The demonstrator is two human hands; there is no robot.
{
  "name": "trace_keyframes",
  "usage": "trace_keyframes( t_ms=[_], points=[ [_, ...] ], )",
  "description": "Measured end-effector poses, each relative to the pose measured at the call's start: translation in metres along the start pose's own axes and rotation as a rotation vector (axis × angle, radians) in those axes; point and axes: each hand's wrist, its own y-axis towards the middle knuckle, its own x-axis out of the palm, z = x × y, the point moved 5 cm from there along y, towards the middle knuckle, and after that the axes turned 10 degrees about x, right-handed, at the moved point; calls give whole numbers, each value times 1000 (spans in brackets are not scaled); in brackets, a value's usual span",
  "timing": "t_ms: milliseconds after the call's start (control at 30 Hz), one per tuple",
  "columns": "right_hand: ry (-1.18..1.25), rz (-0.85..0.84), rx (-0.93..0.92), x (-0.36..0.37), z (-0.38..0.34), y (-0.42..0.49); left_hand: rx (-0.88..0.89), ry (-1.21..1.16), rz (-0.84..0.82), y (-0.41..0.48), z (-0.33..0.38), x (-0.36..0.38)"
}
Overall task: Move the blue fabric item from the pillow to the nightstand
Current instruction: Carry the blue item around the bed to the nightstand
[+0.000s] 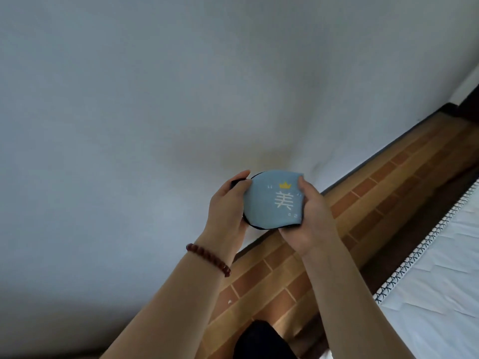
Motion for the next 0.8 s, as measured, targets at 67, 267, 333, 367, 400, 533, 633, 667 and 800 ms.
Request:
trace_keyframes(
  t_ms=[67, 267, 333, 367, 400, 533, 633, 667, 800],
  points=[
    [40, 34, -30, -7, -17, 12, -28, 3, -32, 19, -5, 18],
    [120, 102, -113, -31, -85, 57, -90, 55, -178, 82, -26, 91],
    [142, 147, -149, -41, -117, 71, -100, 48, -223, 104, -35, 123],
    [160, 173, -171, -49, -142, 80, -118, 39, -261, 120, -43, 151],
    [169, 193, -182, -53, -154, 83, -121, 27, -272, 126, -45, 162],
    [218, 273, -257, -82, -231, 104, -130, 29, -360, 164, -69, 246],
    [284, 287, -298, -103, -277, 117, -124, -7, -404, 185, -86, 297],
    [302, 285, -309, -110, -289, 122, -135, -15, -410, 192, -92, 311],
    [376, 298, -323, -135, -320, 140, -198, 26, -423, 216, -115, 353]
  ],
)
